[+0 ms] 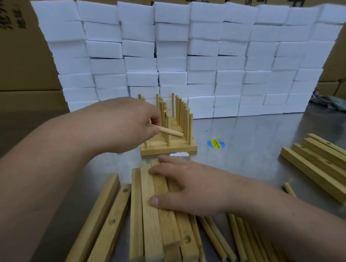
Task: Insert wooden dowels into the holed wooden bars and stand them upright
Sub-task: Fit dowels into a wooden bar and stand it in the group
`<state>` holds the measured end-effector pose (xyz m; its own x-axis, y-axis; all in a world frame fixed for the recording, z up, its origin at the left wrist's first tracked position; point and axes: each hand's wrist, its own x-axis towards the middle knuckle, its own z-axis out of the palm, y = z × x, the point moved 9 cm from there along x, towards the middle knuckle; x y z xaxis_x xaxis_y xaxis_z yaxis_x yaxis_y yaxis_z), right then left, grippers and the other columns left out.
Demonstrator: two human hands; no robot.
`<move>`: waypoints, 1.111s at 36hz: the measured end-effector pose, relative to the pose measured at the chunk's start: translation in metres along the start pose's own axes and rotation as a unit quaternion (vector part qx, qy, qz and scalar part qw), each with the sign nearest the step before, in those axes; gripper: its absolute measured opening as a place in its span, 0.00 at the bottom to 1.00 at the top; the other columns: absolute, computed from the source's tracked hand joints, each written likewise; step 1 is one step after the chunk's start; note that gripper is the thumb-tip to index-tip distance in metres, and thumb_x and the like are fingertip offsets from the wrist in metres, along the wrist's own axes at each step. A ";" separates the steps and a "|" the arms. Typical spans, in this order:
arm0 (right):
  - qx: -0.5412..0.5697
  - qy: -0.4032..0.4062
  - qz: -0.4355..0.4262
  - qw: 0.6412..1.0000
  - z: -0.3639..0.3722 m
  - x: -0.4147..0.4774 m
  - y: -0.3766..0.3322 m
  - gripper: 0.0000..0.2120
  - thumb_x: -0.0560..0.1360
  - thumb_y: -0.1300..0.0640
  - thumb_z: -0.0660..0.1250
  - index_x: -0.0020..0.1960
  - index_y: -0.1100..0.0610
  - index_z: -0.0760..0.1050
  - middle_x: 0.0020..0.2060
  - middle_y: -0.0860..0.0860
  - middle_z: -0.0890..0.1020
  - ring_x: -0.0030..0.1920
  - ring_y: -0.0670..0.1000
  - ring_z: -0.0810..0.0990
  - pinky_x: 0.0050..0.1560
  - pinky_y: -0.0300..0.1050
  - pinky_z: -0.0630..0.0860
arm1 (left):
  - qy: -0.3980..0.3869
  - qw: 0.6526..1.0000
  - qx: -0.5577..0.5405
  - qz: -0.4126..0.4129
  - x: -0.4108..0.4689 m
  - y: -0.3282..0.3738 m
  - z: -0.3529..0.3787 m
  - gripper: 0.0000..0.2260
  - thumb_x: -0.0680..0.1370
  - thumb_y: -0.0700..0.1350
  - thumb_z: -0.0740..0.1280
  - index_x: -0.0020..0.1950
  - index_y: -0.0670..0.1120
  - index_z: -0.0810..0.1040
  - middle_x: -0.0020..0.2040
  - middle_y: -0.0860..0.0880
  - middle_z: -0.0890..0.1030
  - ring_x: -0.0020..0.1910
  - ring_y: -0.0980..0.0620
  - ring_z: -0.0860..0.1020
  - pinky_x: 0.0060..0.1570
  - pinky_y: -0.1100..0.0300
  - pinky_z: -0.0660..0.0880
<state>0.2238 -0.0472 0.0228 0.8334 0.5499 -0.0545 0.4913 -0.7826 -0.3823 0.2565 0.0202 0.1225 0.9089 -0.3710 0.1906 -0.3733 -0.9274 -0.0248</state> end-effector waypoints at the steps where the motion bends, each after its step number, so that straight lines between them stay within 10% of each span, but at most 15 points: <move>1: 0.005 0.004 0.006 1.000 -0.002 0.000 0.002 0.30 0.71 0.35 0.61 0.70 0.41 0.59 0.72 0.41 0.57 0.71 0.47 0.59 0.68 0.45 0.59 | 0.002 1.000 0.000 -0.003 0.000 -0.001 -0.001 0.08 0.78 0.54 0.58 0.40 0.57 0.70 0.35 0.55 0.74 0.33 0.59 0.72 0.29 0.60 0.61; 6: -0.004 0.027 0.020 0.999 -0.010 -0.002 0.005 0.29 0.71 0.37 0.63 0.69 0.44 0.61 0.66 0.41 0.67 0.64 0.46 0.68 0.58 0.43 0.66 | -0.008 1.000 0.006 -0.008 0.000 -0.001 0.001 0.08 0.79 0.54 0.58 0.40 0.56 0.70 0.35 0.55 0.74 0.32 0.58 0.72 0.29 0.60 0.62; 14: -0.023 -0.005 -0.008 1.000 -0.002 -0.004 -0.008 0.27 0.74 0.40 0.59 0.71 0.39 0.57 0.75 0.41 0.51 0.73 0.48 0.56 0.69 0.45 0.56 | -0.004 1.000 0.003 -0.013 0.001 -0.004 0.002 0.08 0.78 0.54 0.58 0.41 0.56 0.72 0.35 0.54 0.74 0.33 0.57 0.73 0.30 0.59 0.62; 40: -0.083 0.110 0.012 0.990 -0.015 -0.002 -0.001 0.20 0.74 0.52 0.62 0.65 0.47 0.65 0.57 0.50 0.70 0.58 0.53 0.71 0.46 0.43 0.66 | -0.001 1.000 0.009 -0.009 0.004 -0.003 0.006 0.09 0.79 0.54 0.57 0.39 0.57 0.68 0.35 0.58 0.72 0.36 0.61 0.68 0.31 0.60 0.62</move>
<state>0.2255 -0.0517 0.0371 0.8717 0.4672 0.1482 0.4897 -0.8420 -0.2263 0.2619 0.0212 0.1174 0.9157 -0.3541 0.1900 -0.3534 -0.9347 -0.0385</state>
